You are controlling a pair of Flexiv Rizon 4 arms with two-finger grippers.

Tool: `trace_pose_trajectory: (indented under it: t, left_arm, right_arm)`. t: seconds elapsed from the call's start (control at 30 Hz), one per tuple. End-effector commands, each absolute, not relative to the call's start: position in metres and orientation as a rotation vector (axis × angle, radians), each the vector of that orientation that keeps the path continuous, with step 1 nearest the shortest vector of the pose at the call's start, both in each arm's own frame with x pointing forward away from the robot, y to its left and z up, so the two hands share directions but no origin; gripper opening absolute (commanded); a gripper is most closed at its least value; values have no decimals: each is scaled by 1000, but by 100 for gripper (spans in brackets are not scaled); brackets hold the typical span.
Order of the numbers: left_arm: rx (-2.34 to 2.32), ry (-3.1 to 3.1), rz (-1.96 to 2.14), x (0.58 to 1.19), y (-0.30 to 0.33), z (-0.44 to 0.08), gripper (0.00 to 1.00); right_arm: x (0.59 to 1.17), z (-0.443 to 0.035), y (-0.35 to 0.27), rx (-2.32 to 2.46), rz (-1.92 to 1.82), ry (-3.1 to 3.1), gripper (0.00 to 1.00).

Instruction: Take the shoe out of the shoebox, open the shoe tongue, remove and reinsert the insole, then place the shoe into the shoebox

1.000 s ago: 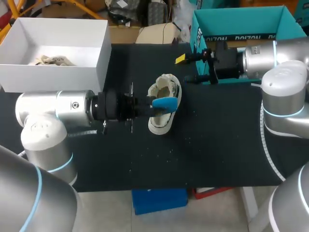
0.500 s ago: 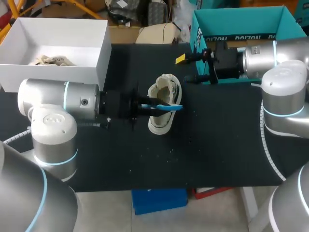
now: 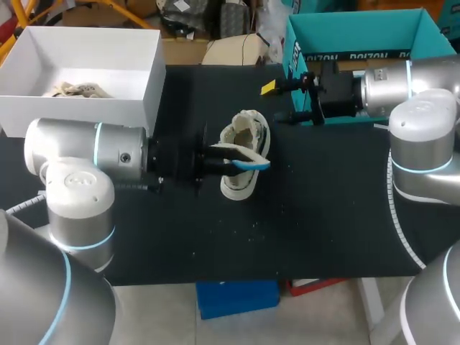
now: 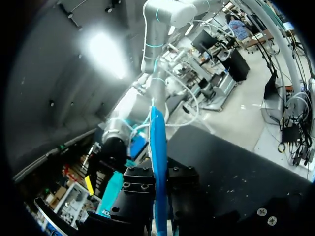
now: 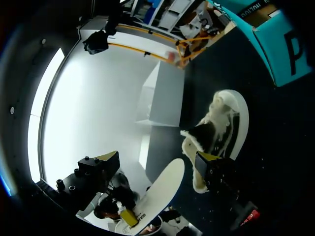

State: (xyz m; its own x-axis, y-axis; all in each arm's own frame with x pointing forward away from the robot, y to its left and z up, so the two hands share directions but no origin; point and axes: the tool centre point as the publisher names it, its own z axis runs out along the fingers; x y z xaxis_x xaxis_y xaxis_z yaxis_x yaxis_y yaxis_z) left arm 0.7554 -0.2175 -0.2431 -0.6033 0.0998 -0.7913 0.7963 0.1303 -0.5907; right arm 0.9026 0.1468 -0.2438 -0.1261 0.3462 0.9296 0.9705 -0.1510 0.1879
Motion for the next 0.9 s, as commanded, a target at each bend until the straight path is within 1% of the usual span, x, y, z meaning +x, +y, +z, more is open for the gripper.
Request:
trace_pose_trajectory:
  t: [0.03,0.27,0.47,0.9]
  left_arm:
    - [999,1550,-1409,746,-214,-261,0]
    - [1248,1334,-1363,765,-205,-283,0]
    - [1415,1216,-1260,787,-202,-290,0]
    - [1415,1216,-1260,787,-202,-290,0]
  right_arm:
    - [902,-245,148,-1525,-1292,-1493,100]
    - [902,-245,148,-1525,-1292,-1493,100]
    - [902,-245,148,-1525,-1292,-1493,100]
    - [902,-245,148,-1525,-1292,-1493,100]
